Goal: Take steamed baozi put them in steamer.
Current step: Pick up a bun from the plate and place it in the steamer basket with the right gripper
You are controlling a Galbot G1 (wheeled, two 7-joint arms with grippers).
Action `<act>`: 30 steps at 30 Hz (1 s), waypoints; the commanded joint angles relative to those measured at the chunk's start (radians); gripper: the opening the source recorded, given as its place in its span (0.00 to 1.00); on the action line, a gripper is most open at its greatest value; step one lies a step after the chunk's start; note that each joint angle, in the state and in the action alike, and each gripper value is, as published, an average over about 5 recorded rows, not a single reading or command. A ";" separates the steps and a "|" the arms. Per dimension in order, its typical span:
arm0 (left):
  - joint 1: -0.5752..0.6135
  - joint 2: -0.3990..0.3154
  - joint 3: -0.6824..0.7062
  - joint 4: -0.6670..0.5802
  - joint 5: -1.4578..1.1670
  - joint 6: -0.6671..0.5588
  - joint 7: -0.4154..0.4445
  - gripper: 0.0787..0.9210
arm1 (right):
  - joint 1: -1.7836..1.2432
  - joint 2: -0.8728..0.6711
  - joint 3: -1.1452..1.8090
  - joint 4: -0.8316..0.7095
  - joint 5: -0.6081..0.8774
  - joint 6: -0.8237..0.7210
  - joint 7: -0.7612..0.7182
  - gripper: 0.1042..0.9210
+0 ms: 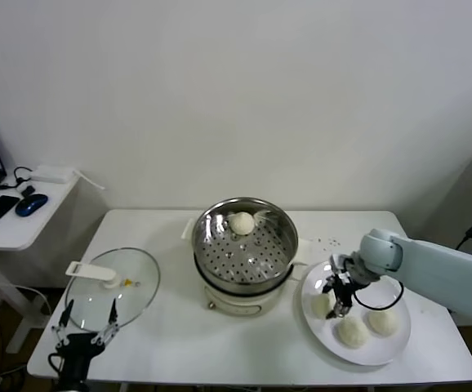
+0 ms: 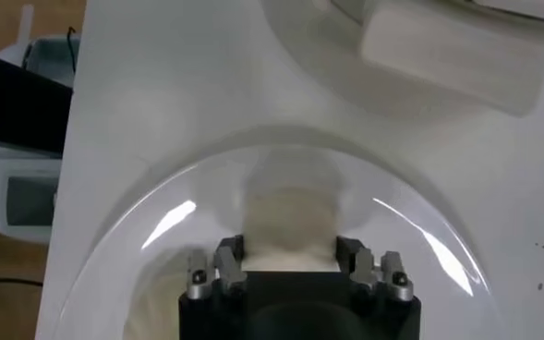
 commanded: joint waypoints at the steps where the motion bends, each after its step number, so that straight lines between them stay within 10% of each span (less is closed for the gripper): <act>1: 0.001 -0.001 0.000 -0.001 0.000 0.000 0.000 0.88 | 0.032 -0.013 0.001 0.023 0.011 0.001 -0.005 0.65; 16: -0.007 -0.002 0.005 -0.005 0.005 0.010 0.002 0.88 | 0.717 -0.109 -0.440 0.247 0.306 0.037 -0.077 0.65; 30: -0.007 -0.004 0.010 -0.018 0.006 0.011 0.002 0.88 | 0.946 0.220 -0.536 0.201 0.636 0.012 -0.056 0.65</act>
